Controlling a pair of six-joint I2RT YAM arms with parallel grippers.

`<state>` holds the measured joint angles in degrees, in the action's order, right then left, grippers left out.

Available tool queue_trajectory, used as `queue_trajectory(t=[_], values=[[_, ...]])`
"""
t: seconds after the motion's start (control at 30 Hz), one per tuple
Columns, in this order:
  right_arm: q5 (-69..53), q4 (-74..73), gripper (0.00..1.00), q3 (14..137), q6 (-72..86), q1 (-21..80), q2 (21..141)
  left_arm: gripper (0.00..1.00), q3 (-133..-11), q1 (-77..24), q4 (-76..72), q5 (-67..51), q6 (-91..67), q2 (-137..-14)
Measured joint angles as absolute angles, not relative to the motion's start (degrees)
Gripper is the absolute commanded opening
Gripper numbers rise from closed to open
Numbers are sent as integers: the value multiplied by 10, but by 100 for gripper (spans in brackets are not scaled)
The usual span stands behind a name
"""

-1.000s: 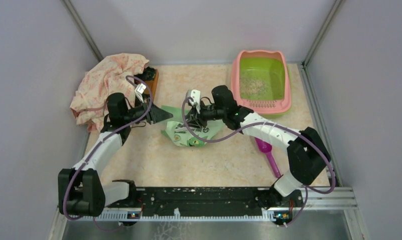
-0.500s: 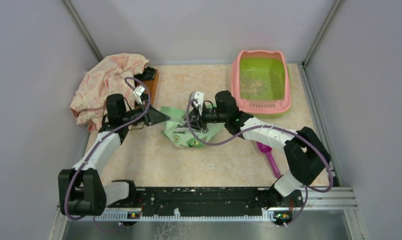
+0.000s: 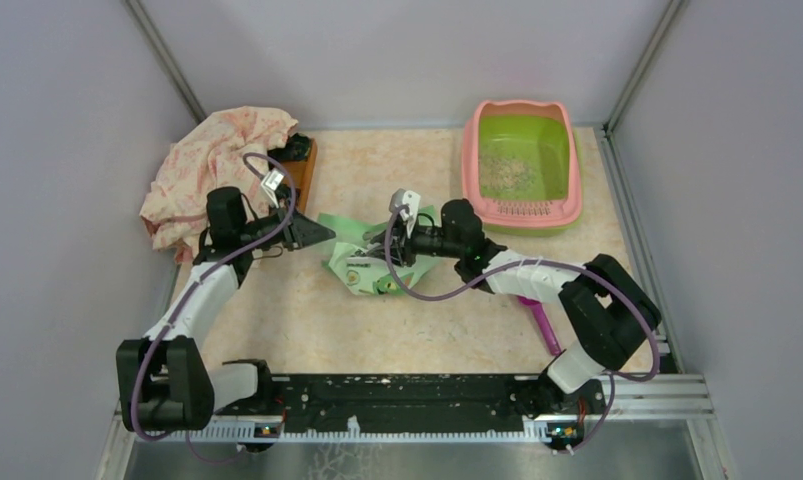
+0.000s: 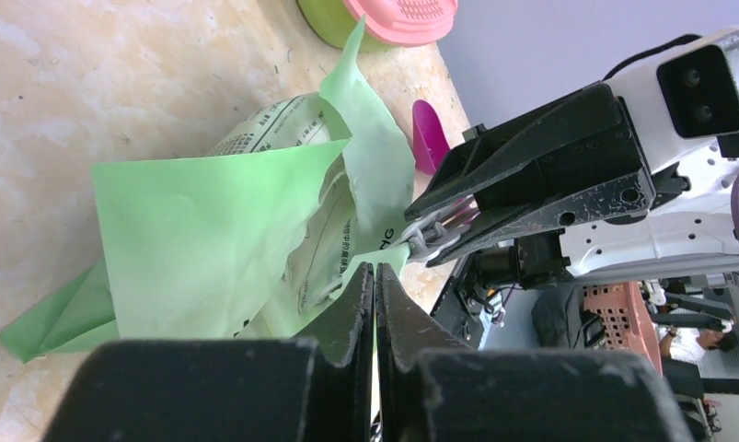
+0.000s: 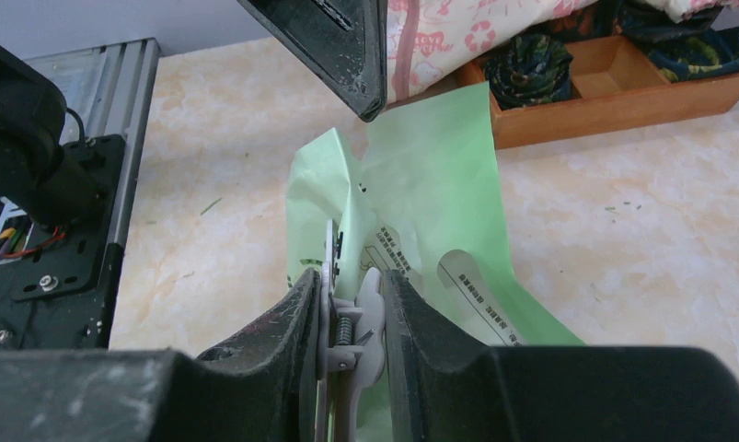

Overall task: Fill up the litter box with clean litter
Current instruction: Clamp the cat litter bag at the center of the board.

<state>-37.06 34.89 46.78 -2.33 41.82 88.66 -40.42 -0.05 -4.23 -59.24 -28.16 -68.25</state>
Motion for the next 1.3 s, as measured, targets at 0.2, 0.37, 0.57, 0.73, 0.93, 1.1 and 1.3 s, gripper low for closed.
queue_trajectory(t=[0.2, 0.37, 0.57, 0.73, 0.93, 1.1, 1.3], values=[[-360, 402, 0, 447, 6, 418, 887, 5, -404, 14, -42, -597, -281, -683], [-357, 425, 0, 446, 22, 418, 887, 4, -404, 19, -42, -602, -278, -683], [-356, 447, 0, 447, 33, 418, 897, 4, -404, 25, -42, -607, -276, -683], [-351, 460, 0, 447, 37, 423, 907, 4, -404, 29, -43, -611, -276, -683], [-347, 461, 0, 459, 36, 429, 916, 4, -404, 33, -43, -616, -276, -683], [-346, 457, 0, 476, 34, 432, 924, 3, -404, 38, -43, -622, -276, -683], [-348, 454, 0, 491, 30, 437, 935, 3, -404, 43, -43, -627, -276, -683]])
